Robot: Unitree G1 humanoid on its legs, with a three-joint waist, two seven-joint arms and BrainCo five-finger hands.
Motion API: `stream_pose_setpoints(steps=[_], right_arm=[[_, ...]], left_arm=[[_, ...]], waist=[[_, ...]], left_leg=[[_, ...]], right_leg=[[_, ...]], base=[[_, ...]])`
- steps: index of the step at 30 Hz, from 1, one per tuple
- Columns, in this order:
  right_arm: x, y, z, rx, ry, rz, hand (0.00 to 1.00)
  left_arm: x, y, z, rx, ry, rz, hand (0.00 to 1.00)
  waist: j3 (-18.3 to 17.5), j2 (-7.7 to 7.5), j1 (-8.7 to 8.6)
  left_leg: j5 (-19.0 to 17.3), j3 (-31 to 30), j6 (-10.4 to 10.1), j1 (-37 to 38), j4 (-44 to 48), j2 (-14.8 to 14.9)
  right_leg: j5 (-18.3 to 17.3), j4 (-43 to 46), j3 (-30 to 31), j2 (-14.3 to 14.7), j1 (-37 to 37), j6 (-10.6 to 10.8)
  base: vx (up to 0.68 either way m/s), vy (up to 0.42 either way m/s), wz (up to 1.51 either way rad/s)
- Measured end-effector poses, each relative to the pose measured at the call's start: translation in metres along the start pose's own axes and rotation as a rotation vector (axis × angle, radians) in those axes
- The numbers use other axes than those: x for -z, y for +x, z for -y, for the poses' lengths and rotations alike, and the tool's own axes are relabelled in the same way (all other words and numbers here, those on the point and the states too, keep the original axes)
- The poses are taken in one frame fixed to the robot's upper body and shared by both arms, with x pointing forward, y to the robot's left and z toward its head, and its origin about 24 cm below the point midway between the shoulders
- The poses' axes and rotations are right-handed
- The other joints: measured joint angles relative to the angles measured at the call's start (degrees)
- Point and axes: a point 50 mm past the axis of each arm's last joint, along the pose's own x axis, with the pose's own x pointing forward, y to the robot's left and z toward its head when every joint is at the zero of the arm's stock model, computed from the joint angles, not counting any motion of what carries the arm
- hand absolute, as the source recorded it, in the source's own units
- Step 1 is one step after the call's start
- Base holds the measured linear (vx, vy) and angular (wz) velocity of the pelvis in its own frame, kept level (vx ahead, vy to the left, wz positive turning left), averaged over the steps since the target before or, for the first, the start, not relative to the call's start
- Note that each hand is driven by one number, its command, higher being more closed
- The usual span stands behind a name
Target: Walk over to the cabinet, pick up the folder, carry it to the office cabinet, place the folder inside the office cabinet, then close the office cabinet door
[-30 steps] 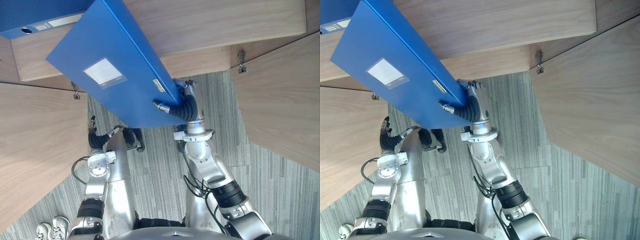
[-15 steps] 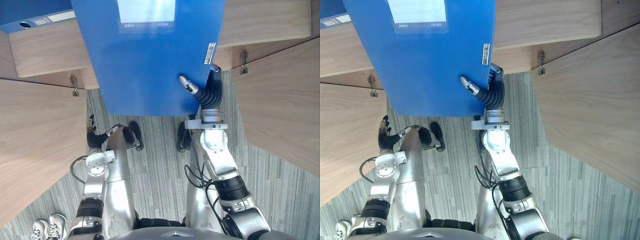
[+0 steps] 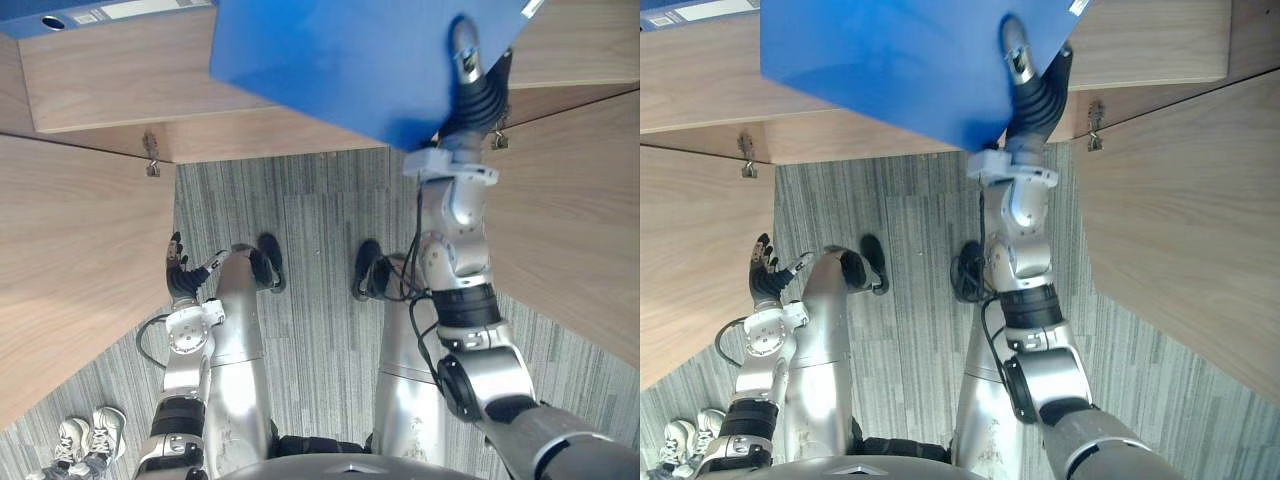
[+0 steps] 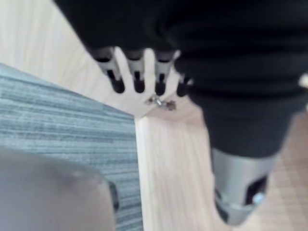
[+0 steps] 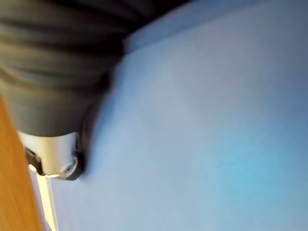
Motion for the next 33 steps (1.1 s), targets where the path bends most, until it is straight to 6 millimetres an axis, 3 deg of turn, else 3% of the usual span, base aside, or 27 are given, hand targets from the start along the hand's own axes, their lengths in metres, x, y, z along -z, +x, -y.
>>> stream_pose_setpoints(steps=[14, 16, 33], right_arm=[[-0.023, 0.054, 0.024, 0.292, 0.255, 0.054, 1.00], [-0.027, 0.062, 0.026, 0.345, 0.308, 0.062, 1.00], [-0.049, 0.095, 0.008, 0.399, 0.528, 0.085, 1.00]], left_arm=[[-0.009, 0.001, 0.000, -0.029, -0.091, 0.028, 0.00], [-0.009, 0.001, 0.000, -0.037, -0.099, 0.022, 0.00], [-0.016, 0.000, 0.006, -0.034, -0.134, 0.045, 0.00]], waist=[[-0.41, -0.16, 1.20], [-1.85, -0.26, 1.65], [-2.36, -0.28, 2.46]], left_leg=[[3.99, -3.84, -1.60, -4.50, -2.46, -2.43], [4.60, -4.19, -1.84, -6.13, -2.62, -2.69], [9.01, -7.63, -4.71, -8.78, -6.71, -4.79]], right_leg=[[-0.23, 0.45, -3.89, -2.02, -2.60, -1.96], [-0.25, 0.90, -4.26, -2.27, -4.13, -2.29], [-1.11, 1.35, -8.37, -3.98, -6.02, -4.87]], base=[[-0.07, -0.060, 0.16], [-0.06, -0.043, 0.10], [-0.03, -0.027, 0.13]])
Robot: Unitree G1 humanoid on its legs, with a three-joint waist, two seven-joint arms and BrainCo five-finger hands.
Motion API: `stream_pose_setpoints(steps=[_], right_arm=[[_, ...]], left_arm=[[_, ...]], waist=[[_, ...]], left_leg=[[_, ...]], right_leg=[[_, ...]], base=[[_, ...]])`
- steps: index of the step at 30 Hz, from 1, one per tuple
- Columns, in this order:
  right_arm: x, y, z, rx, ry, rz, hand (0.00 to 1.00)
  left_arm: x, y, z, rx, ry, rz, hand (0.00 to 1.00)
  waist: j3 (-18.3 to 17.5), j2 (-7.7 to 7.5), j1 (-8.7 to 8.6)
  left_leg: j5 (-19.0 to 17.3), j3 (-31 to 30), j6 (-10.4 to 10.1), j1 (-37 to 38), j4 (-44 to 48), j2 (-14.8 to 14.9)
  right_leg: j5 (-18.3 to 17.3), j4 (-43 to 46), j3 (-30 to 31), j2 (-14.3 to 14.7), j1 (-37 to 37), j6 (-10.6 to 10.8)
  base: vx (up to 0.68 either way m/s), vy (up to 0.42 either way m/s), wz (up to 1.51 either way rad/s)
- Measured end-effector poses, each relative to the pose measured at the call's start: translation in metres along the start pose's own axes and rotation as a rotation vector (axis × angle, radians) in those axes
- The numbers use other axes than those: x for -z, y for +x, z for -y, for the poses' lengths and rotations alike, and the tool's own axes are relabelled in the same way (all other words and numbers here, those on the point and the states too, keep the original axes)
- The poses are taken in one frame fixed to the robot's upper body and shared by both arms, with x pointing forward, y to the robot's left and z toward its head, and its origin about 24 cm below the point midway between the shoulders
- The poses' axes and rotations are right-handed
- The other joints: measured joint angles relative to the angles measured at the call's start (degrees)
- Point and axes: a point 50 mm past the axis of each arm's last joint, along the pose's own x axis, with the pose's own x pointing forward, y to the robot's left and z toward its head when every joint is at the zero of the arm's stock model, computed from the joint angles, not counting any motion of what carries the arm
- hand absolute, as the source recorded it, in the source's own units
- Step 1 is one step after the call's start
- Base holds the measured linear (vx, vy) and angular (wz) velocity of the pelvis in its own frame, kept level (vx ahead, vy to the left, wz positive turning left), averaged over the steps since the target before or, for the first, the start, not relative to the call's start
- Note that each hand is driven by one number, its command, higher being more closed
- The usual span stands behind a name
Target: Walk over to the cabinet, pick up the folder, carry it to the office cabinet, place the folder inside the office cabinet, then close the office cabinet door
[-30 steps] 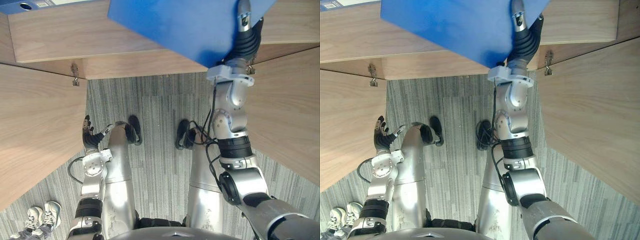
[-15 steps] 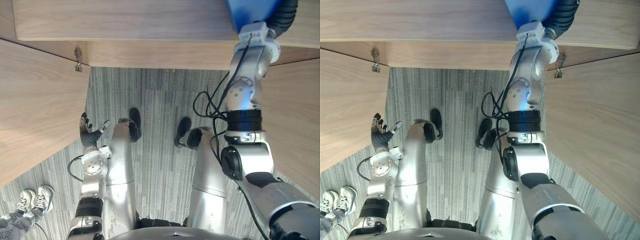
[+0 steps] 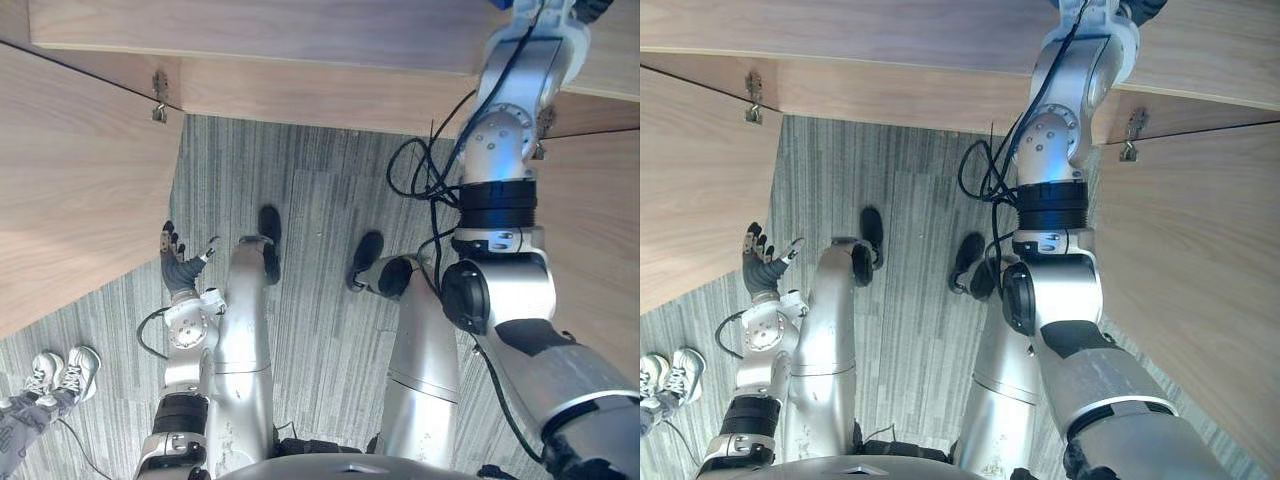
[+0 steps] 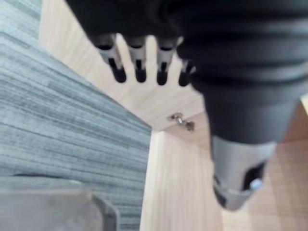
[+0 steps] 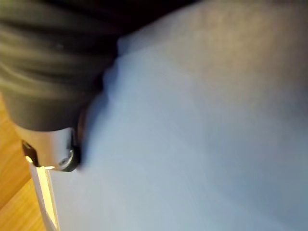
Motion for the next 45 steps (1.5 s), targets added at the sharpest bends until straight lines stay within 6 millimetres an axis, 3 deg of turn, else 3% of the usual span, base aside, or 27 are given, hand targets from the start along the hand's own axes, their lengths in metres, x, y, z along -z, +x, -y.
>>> stream_pose_setpoints(steps=[2, 3, 14, 27, 38, 45], right_arm=[[-0.002, 0.002, -0.002, 0.002, 0.017, -0.005, 1.00], [-0.002, 0.002, -0.002, 0.000, 0.021, -0.005, 0.00], [-0.011, 0.010, -0.008, -0.013, 0.033, 0.027, 0.00], [-0.007, 0.008, -0.006, -0.011, 0.041, 0.020, 0.00], [0.016, -0.020, 0.049, -0.017, -0.169, -0.105, 0.00], [0.004, -0.015, 0.052, -0.162, -0.406, -0.130, 0.00]], left_arm=[[0.000, 0.000, 0.000, 0.001, -0.001, 0.000, 0.00], [0.000, 0.000, 0.000, 0.000, -0.008, -0.003, 0.00], [0.004, 0.001, -0.004, -0.013, -0.010, -0.023, 0.00], [0.013, 0.001, -0.010, -0.056, 0.020, -0.074, 0.00], [0.013, 0.003, -0.015, -0.068, 0.040, -0.078, 0.00], [0.017, -0.001, -0.021, -0.075, 0.058, -0.098, 0.00]], waist=[[0.00, 0.00, 0.26], [0.00, 0.00, 0.28], [0.00, -0.01, 0.23], [-0.01, -0.02, -0.42], [-3.04, -3.25, -1.61], [-3.04, -3.26, -2.76]], left_leg=[[0.13, -0.18, -0.22, -0.05, -0.07, 0.00], [0.27, -0.35, -0.42, -0.10, -0.27, -0.03], [2.04, -1.69, -1.15, -0.84, -2.22, -0.77], [2.40, -1.71, -1.15, -0.36, -2.88, -0.75], [2.71, -1.52, -1.18, 1.90, -5.72, 0.36], [2.87, -1.09, -0.96, 3.34, -7.12, 0.93]], right_leg=[[-0.18, 0.18, -0.25, -0.01, -0.02, -0.32], [-0.21, 0.17, -0.46, -0.03, -0.02, -0.37], [-0.19, -0.29, -1.88, -0.35, -0.50, -0.47], [0.19, -1.24, -2.01, -0.16, 0.08, -1.03], [1.39, -5.37, -2.76, 1.00, 2.74, -0.96], [2.83, -8.21, -2.91, 1.64, 4.52, -0.82]], base=[[-0.02, -0.004, 0.05], [-0.02, -0.002, 0.07], [-0.01, 0.001, 0.06], [0.00, 0.000, 0.00], [0.00, 0.015, -0.04], [0.01, 0.039, -0.07]])
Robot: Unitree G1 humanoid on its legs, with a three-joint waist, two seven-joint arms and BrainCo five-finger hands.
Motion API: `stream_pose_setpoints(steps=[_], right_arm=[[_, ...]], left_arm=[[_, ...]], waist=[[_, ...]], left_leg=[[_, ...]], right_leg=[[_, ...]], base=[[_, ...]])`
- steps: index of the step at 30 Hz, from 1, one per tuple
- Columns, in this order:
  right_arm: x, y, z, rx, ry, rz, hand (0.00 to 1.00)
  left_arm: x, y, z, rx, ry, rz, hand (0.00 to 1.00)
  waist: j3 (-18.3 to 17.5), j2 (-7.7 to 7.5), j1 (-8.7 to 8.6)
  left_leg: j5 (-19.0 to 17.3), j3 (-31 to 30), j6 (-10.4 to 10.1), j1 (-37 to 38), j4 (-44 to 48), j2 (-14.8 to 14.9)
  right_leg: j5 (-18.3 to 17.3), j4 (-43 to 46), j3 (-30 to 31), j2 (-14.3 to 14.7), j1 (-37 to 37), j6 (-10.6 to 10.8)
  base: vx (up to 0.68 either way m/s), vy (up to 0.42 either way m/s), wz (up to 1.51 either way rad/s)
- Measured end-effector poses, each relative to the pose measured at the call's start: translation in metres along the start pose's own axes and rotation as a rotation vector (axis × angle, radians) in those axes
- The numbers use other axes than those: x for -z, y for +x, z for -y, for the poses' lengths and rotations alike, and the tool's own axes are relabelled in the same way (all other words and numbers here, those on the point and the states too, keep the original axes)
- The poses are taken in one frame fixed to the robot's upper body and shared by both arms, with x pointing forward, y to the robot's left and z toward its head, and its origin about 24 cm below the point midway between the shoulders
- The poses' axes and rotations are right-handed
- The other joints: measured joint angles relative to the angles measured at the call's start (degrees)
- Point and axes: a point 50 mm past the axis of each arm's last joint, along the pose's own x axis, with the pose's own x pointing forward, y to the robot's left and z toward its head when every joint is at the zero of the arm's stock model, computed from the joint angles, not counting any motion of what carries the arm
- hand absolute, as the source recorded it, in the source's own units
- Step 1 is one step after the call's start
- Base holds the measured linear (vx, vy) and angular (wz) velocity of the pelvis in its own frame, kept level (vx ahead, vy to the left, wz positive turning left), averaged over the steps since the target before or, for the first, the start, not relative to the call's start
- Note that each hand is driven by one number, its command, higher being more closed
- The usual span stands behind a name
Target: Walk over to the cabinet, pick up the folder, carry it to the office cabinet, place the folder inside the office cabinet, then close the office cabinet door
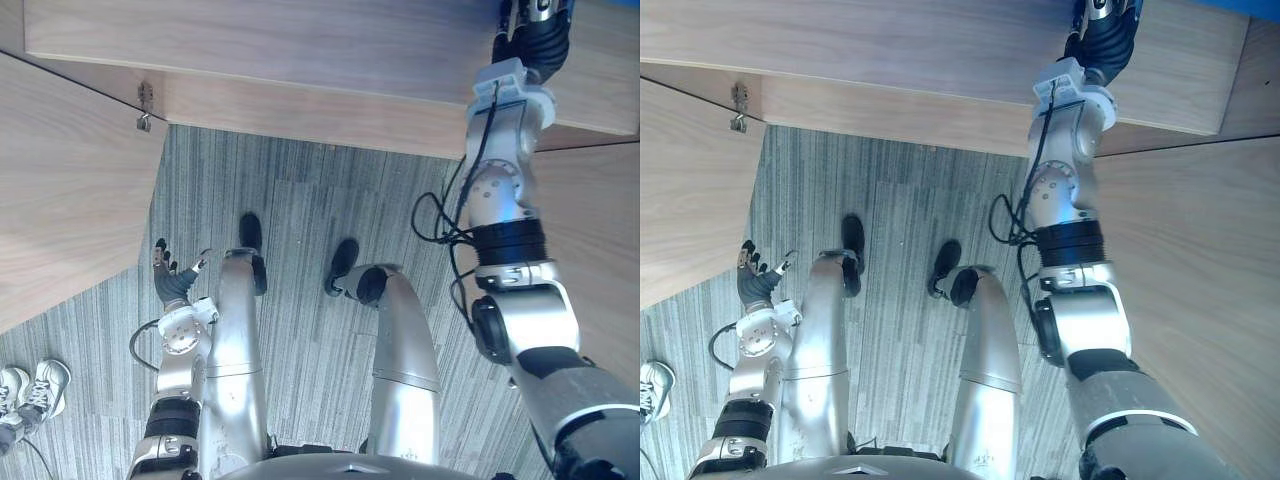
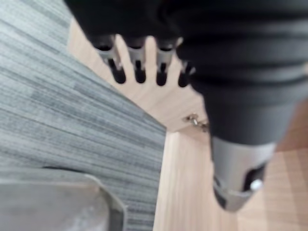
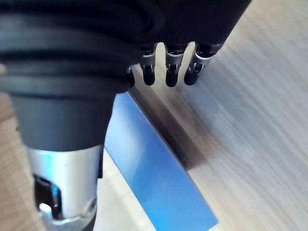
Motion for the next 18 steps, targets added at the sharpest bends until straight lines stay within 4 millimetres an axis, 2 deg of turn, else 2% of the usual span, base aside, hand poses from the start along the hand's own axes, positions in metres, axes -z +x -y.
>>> stream_pose_setpoints(steps=[6, 13, 18], right_arm=[[-0.018, 0.007, 0.005, -0.133, -0.206, 0.013, 0.00], [-0.021, 0.007, 0.009, -0.249, -0.473, 0.007, 0.00], [-0.016, 0.005, 0.012, -0.286, -0.715, 0.015, 0.00]], left_arm=[[0.003, -0.001, -0.003, 0.002, 0.008, -0.011, 0.00], [0.007, -0.003, -0.009, 0.004, 0.025, -0.019, 0.00], [0.010, -0.001, -0.014, 0.003, 0.043, -0.025, 0.00]], waist=[[0.01, -0.02, -0.31], [0.03, -0.06, -0.72], [0.03, -0.06, -0.93]], left_leg=[[-0.01, 0.32, 0.28, 0.92, -0.67, 0.41], [-0.37, 1.02, 0.96, 1.46, -0.88, 0.76], [-0.58, 1.18, 1.32, 1.90, -0.85, 0.77]], right_leg=[[0.76, -1.64, -0.04, 0.37, 1.23, 0.29], [1.37, -2.92, 0.18, 0.56, 1.94, 0.78], [1.58, -3.58, 0.20, 0.58, 2.76, 1.05]], base=[[0.01, 0.036, -0.05], [0.01, 0.039, -0.05], [0.01, 0.036, -0.02]])
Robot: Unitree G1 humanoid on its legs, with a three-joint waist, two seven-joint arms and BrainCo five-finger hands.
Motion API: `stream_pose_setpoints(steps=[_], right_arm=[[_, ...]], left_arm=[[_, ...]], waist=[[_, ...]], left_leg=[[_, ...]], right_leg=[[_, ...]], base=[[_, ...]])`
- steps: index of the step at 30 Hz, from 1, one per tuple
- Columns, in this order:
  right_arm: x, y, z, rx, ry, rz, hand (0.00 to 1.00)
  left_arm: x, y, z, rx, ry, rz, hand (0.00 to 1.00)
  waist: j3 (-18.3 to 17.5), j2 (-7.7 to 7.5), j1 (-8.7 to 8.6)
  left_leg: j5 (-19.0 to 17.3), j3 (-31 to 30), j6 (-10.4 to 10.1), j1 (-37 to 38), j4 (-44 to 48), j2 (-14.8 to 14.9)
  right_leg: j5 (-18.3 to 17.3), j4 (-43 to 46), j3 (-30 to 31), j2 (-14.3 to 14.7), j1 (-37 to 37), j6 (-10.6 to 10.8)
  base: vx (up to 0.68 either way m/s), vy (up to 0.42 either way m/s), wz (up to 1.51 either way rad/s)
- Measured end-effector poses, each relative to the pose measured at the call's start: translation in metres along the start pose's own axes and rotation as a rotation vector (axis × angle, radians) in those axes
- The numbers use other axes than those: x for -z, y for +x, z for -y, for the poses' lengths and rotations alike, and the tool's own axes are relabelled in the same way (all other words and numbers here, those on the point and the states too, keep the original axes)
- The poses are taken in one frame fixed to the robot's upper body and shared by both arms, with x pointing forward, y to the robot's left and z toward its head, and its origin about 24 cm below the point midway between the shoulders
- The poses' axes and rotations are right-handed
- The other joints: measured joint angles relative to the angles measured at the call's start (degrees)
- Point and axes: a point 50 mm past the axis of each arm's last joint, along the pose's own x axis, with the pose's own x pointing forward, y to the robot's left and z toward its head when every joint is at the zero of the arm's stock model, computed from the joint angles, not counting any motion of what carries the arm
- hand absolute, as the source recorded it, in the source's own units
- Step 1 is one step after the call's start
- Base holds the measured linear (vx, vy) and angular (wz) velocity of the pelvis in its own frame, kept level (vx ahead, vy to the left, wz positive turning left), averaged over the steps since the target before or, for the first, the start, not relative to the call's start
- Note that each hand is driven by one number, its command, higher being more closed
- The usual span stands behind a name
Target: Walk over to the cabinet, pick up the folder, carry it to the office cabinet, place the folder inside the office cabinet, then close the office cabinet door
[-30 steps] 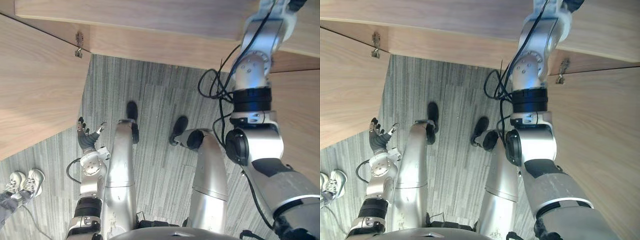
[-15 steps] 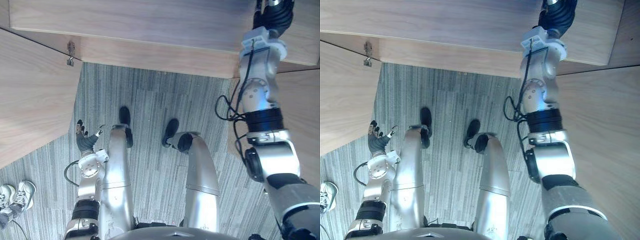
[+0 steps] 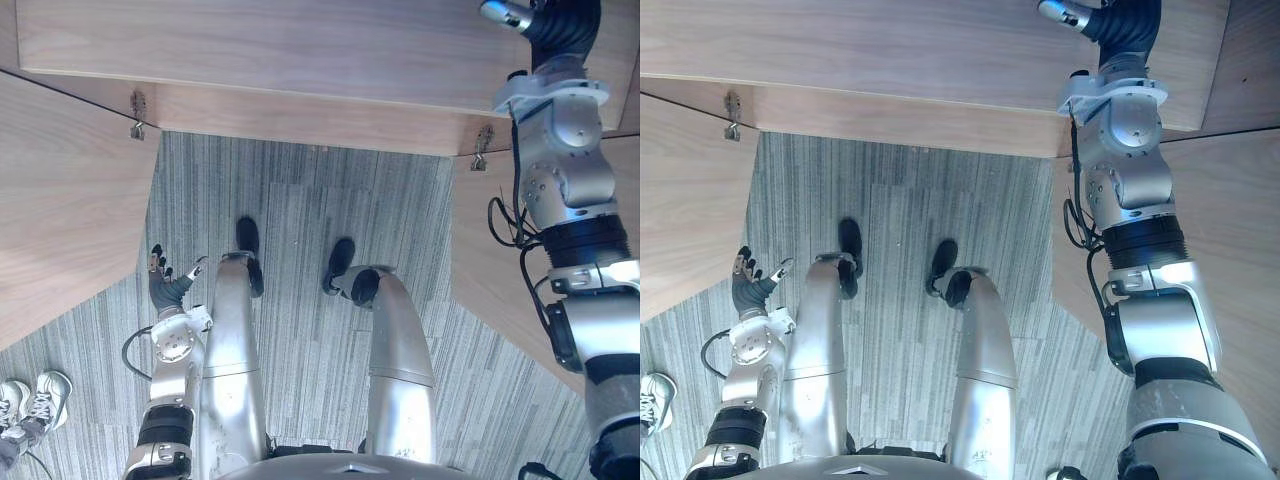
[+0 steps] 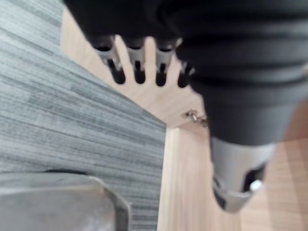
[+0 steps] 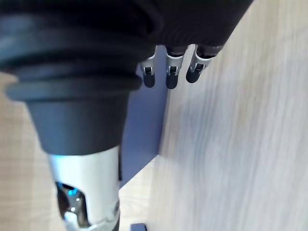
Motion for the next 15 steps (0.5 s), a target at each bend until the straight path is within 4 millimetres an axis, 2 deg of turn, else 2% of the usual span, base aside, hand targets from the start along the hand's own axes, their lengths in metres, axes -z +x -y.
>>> stream_pose_setpoints(steps=[6, 10, 14, 15], right_arm=[[0.016, -0.010, 0.005, -0.002, -0.252, -0.034, 0.00], [0.029, -0.027, 0.021, 0.047, -0.333, -0.078, 0.00], [0.031, -0.043, 0.021, 0.042, -0.385, -0.066, 0.00], [0.034, -0.048, 0.019, 0.033, -0.397, -0.071, 0.00]], left_arm=[[0.007, 0.001, -0.007, -0.026, 0.032, -0.030, 0.00], [0.009, 0.000, -0.007, -0.024, 0.044, -0.041, 0.00], [0.009, 0.000, -0.008, -0.023, 0.043, -0.046, 0.00], [0.009, 0.001, -0.009, -0.022, 0.051, -0.045, 0.00]], waist=[[0.00, -0.04, 0.35], [0.01, -0.05, 0.71], [0.08, -0.26, 0.49], [-0.17, -0.84, 0.49]], left_leg=[[0.02, 0.04, 0.06, 0.04, -0.05, -0.02], [0.01, 0.05, 0.07, 0.08, -0.09, -0.04], [0.01, 0.17, 0.07, 0.78, -0.39, -0.04], [0.06, 0.56, 0.12, 1.15, -0.81, -0.04]], right_leg=[[0.14, -0.26, -0.05, -0.01, 0.19, 0.14], [0.13, -0.30, -0.07, -0.03, 0.25, 0.15], [0.12, -0.45, 0.00, -0.03, 0.77, 0.16], [0.12, -0.56, 0.27, -0.05, 0.78, 0.18]], base=[[0.00, 0.000, 0.00], [0.00, 0.000, 0.00], [0.00, 0.000, 0.00], [0.00, 0.000, 0.00]])
